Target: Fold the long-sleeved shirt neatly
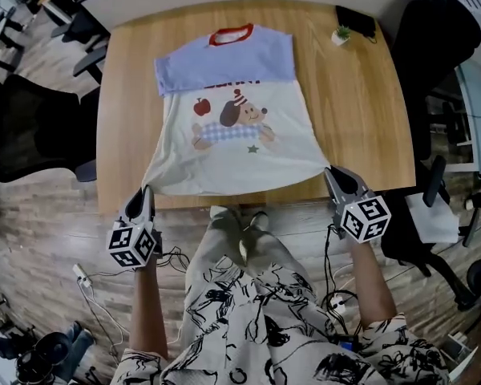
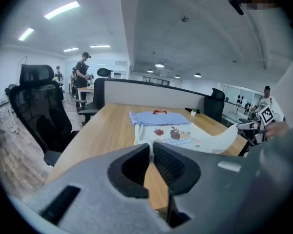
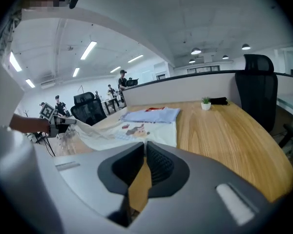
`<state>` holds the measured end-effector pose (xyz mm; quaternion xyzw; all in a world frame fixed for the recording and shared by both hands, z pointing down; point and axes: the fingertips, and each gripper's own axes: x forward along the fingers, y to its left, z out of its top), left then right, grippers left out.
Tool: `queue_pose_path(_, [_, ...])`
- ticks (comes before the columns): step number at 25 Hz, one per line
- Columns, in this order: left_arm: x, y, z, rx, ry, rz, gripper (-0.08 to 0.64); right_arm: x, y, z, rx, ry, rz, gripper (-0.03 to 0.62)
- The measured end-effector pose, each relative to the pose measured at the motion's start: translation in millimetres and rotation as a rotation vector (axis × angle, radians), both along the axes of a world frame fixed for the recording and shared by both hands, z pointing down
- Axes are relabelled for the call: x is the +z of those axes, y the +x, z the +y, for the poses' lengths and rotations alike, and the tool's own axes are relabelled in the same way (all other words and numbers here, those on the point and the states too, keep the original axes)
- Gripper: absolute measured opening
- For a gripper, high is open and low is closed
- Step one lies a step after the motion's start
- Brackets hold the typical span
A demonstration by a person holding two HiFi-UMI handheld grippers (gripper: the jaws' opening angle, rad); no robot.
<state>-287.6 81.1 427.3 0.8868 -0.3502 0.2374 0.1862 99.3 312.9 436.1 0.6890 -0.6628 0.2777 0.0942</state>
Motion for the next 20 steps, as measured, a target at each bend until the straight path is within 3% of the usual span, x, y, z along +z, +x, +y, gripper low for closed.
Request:
queue_pose_path(10, [-96, 63, -102, 0.072, 0.099, 0.067, 0.032, -84, 65, -96, 0.023, 0.123, 0.029, 0.028])
queue_pose_path(20, [-107, 117, -199, 0.095, 0.113, 0.079, 0.032, -110, 118, -187, 0.055, 0.126, 0.062, 0.028])
